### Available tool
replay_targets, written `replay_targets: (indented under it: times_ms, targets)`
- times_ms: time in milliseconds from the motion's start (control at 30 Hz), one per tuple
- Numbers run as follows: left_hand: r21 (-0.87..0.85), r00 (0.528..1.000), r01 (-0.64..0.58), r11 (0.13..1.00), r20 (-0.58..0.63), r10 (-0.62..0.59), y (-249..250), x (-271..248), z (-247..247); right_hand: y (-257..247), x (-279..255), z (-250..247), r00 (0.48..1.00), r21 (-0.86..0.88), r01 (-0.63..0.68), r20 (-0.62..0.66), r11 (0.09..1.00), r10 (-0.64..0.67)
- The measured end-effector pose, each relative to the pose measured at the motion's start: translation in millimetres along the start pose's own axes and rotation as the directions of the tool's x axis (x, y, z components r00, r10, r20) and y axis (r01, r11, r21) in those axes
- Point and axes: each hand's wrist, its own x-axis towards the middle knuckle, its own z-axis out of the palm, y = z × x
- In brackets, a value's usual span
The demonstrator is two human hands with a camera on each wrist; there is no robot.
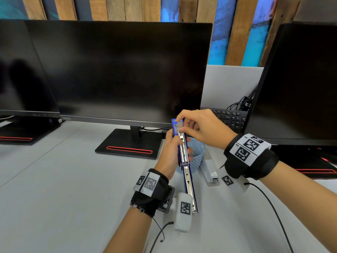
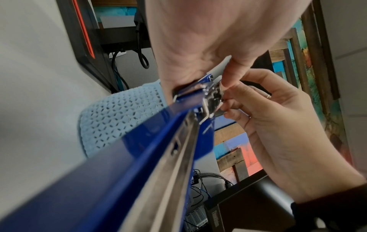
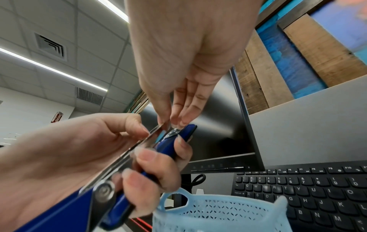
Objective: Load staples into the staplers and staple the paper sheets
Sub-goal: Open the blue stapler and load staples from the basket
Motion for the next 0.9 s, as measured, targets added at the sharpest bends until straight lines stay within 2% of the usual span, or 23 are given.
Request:
replay_targets:
  times_ms: [200,333,500,633,767,900]
  targets:
    - [-0.007,1.0,-0.005,1.0,-0.012,0.005,1,0,0,3,-13,8,0.996,-0.04,0.026,-0.086,0.999,-0.03]
    - [-0.014,1.0,-0.005,1.0,-0.008,0.005,3,-1,1,4,-21,11,0.993,-0.001,0.008,-0.115,1.0,-0.008]
    - [-0.046,1.0,-0.021,0.999,-0.013,0.02,6,-2,0,3,-34,11,0.98,0.107,-0.079,-0.176,0.991,0.097]
    - [-0.039,0.996,-0.061,0.997,-0.064,0.058,7,1,-2,2,-53,16,0.943,0.235,-0.205,-0.212,0.95,0.256]
    - [-0.021,0.992,-0.096,0.995,-0.086,0.094,7,3,-2,-2,-69,19,0.912,0.364,-0.323,-0.125,0.874,0.389]
    - [-0.114,0.985,-0.137,0.984,-0.121,0.123,9,2,-2,-11,-84,20,0.917,0.28,-0.39,0.033,0.877,0.398]
